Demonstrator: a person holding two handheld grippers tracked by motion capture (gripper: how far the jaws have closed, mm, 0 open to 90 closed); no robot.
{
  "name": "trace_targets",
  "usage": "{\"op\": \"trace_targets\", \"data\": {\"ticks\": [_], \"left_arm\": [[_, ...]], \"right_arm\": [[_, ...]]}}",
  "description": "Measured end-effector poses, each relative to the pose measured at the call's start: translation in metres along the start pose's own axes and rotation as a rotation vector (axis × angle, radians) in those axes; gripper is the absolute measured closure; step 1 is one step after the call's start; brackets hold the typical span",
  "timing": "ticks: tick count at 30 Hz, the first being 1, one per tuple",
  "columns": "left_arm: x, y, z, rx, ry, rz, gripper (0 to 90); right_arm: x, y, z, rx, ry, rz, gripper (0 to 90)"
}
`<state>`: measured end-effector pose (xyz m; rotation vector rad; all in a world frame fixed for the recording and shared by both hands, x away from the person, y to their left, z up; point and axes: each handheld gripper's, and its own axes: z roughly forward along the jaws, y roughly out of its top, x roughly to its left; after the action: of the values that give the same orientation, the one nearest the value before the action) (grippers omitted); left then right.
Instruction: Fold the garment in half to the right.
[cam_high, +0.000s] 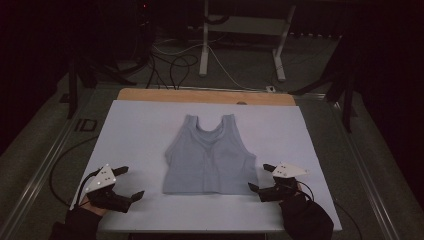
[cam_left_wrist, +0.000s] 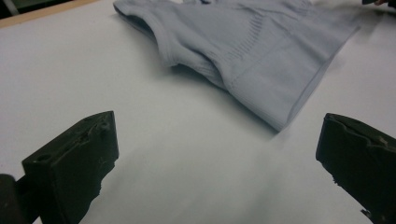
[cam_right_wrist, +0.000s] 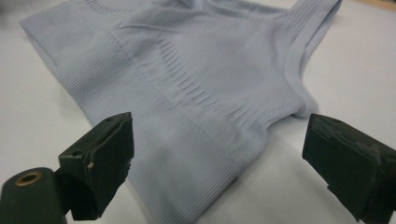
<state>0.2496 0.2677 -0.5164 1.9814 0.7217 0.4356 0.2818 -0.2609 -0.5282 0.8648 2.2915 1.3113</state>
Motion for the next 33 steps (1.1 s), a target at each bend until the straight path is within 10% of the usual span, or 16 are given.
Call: {"op": "trace_targets", "data": {"ticks": [33], "left_arm": [[-0.0029,0.0055,-0.0008,0.005,-0.040,0.000,0.3]], "right_arm": [[0.0018,-0.0006,0.0018,0.047,0.017,-0.037,9.0]]}}
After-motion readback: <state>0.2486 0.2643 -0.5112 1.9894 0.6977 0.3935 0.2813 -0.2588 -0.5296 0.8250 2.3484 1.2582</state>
